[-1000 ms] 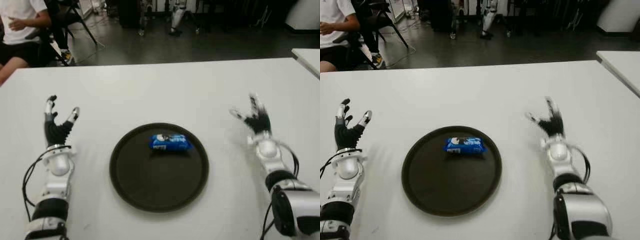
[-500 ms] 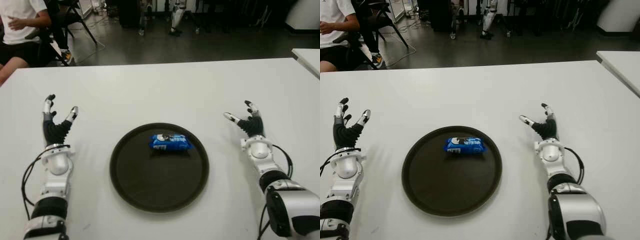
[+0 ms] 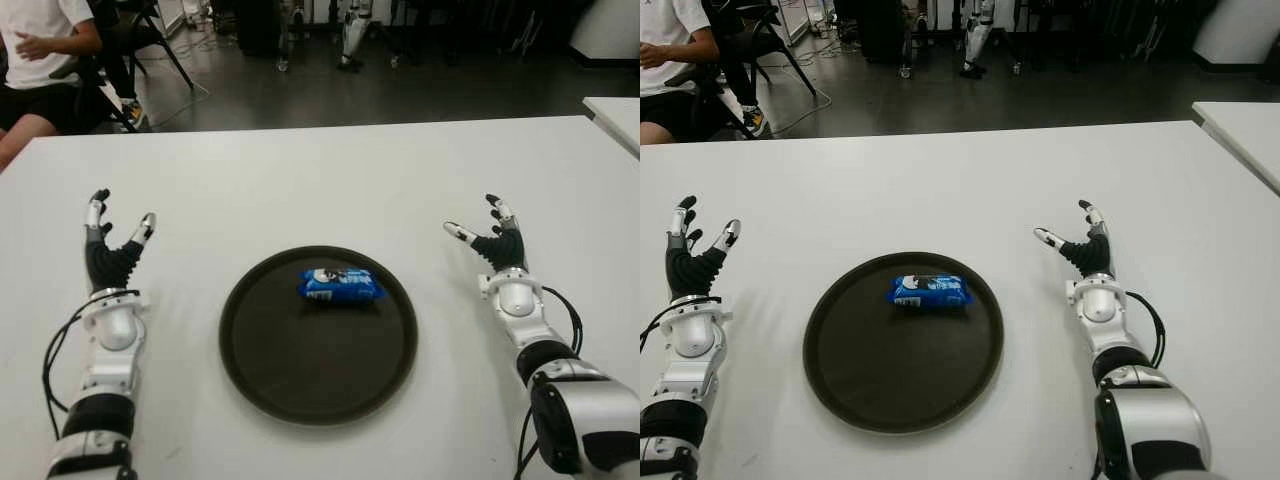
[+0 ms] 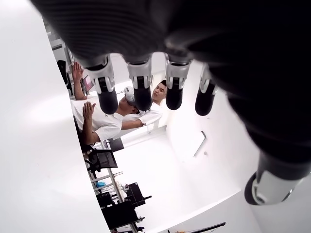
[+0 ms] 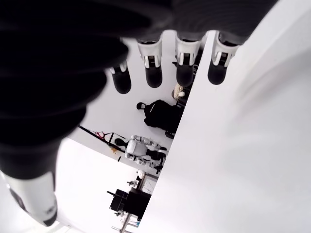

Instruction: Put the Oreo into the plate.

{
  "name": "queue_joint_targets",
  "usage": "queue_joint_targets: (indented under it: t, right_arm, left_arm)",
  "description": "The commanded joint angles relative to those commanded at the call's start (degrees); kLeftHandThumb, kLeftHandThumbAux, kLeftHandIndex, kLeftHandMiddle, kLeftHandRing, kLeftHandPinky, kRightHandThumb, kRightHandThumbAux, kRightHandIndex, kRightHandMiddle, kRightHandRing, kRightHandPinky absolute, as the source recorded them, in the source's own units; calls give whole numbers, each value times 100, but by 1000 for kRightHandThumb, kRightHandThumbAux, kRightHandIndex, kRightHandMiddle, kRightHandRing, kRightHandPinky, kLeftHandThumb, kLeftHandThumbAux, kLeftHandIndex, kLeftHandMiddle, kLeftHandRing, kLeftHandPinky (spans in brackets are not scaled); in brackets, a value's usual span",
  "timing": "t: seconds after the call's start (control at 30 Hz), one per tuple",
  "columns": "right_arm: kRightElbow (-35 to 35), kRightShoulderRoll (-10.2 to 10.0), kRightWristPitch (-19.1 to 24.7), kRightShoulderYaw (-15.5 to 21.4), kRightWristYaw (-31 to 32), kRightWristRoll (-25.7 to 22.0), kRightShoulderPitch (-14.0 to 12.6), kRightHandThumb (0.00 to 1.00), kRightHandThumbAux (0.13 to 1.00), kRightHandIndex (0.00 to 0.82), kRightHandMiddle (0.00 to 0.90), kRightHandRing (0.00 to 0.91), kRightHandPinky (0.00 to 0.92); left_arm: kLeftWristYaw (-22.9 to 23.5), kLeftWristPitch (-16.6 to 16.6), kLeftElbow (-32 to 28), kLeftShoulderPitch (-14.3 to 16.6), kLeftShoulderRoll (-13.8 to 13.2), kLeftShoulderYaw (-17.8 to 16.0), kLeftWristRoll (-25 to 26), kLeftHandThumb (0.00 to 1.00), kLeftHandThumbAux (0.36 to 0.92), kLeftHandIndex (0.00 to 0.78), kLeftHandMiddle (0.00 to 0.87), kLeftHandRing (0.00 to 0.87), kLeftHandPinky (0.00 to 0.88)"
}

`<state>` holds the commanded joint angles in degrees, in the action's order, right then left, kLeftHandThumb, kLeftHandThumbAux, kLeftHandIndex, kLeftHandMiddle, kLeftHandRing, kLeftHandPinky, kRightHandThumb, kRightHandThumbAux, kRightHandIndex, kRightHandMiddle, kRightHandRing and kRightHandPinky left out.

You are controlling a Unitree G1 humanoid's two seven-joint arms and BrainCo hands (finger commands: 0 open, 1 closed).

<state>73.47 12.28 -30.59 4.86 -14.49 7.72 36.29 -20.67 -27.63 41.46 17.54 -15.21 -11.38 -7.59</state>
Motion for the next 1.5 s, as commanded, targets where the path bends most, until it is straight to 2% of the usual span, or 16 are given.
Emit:
queue_joint_targets:
  t: [0.2, 0.57, 0.93, 1.1, 1.37, 1.5]
  right_arm:
    - [-10, -12, -52, -9, -59, 64, -7, 0, 718, 0, 0, 0, 0]
    - [-15, -60, -18, -27, -123, 85, 11, 0, 698, 0, 0, 0, 0]
    - [-146, -50, -274, -27, -187, 81, 51, 0, 687, 0, 0, 0, 0]
    - [-246, -16, -666, -151, -538, 275, 23, 0, 685, 0, 0, 0, 0]
    - [-271, 60, -904, -400, -1048, 634, -5, 0, 707, 0, 0, 0, 0]
    - [-264, 55, -943, -423, -1131, 669, -16, 0, 720, 0, 0, 0, 0]
  left_arm:
    - [11, -3, 13, 9, -15, -6, 11, 0, 595, 16, 0, 0, 0]
    - [44, -23, 34, 2, -53, -18, 48, 0, 595, 16, 0, 0, 0]
    - [73, -33, 69, 16, -91, -22, 85, 0, 595, 16, 0, 0, 0]
    - [65, -42, 95, 32, -90, -14, 83, 0, 595, 16, 0, 0, 0]
    - [54, -51, 120, 49, -84, -7, 76, 0, 595, 16, 0, 0, 0]
    - [54, -53, 122, 50, -84, -8, 75, 0, 595, 16, 0, 0, 0]
